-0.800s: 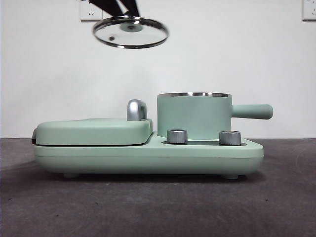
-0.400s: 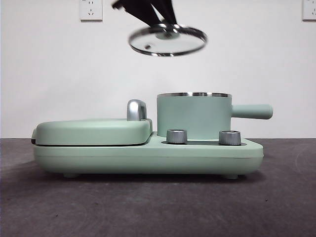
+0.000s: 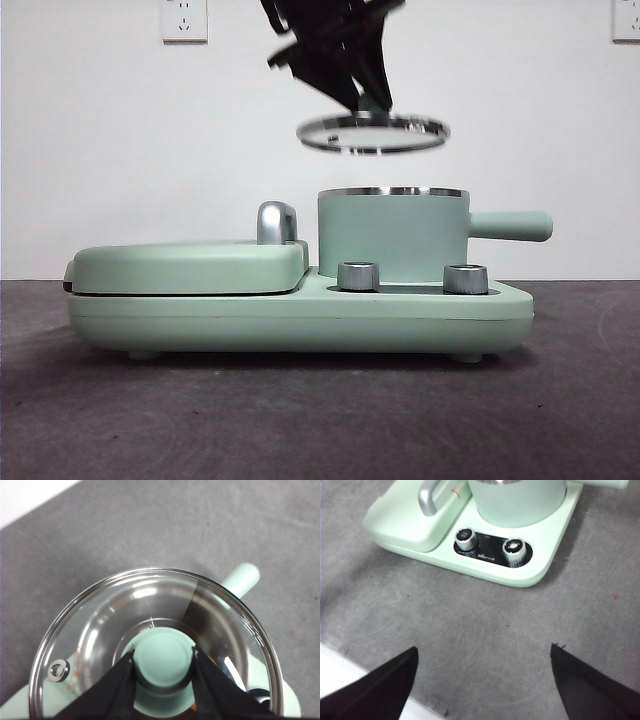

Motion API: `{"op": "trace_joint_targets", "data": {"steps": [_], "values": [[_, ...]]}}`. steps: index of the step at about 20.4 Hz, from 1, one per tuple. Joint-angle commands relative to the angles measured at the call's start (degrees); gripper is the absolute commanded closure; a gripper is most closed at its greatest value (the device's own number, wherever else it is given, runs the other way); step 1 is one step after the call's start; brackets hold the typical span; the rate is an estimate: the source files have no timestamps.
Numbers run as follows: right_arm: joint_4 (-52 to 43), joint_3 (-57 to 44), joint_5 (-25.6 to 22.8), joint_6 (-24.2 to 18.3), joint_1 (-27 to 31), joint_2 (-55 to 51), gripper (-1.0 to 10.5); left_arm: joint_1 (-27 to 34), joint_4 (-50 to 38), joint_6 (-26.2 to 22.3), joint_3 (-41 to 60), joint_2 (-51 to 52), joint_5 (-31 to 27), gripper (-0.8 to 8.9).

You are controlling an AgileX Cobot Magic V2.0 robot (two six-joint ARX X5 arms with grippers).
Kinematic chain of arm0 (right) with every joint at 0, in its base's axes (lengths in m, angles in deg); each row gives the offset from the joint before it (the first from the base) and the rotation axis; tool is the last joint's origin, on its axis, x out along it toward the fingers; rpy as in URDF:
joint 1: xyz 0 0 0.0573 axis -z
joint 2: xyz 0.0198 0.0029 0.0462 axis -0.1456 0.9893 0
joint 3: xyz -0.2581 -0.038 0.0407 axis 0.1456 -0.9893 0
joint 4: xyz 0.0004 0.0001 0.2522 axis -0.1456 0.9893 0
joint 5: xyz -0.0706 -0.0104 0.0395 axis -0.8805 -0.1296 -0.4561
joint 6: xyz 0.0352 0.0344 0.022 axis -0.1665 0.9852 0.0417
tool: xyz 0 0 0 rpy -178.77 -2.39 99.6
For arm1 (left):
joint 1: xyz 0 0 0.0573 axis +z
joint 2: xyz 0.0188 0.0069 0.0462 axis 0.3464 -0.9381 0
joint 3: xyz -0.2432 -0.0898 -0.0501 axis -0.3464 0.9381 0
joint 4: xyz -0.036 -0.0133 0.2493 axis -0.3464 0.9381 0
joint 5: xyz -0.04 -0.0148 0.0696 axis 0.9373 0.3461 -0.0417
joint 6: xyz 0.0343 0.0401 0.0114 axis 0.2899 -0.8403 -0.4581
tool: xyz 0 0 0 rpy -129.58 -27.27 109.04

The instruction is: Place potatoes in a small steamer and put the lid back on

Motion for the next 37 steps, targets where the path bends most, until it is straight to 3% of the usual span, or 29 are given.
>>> {"op": "trace_joint_targets", "data": {"steps": [1, 23, 30, 34, 37], "values": [[-0.9, 0.4, -0.2, 0.5, -0.5, 0.1, 5.3, -0.3, -1.4, -0.6, -1.9, -2.1, 0.1, 8.04], [-1.0, 0.4, -0.2, 0.6, -0.5, 0.1, 5.3, -0.3, -4.3, -3.5, -1.9, -6.1, 4.3, 8.04], [-1.0, 0.4, -0.2, 0.8, -0.5, 0.1, 5.3, -0.2, -4.9, -4.0, -1.9, -7.9, 2.2, 8.04], [-1.0, 0.4, -0.2, 0.8, -0.5, 0.1, 5.3, -0.2, -4.9, -6.4, -1.9, -8.0, 2.3, 8.04], [-1.0, 0.4, -0.2, 0.8, -0.5, 0.1, 5.3, -0.3, -4.7, -10.1, -1.9, -8.2, 6.5, 8.04]]}}
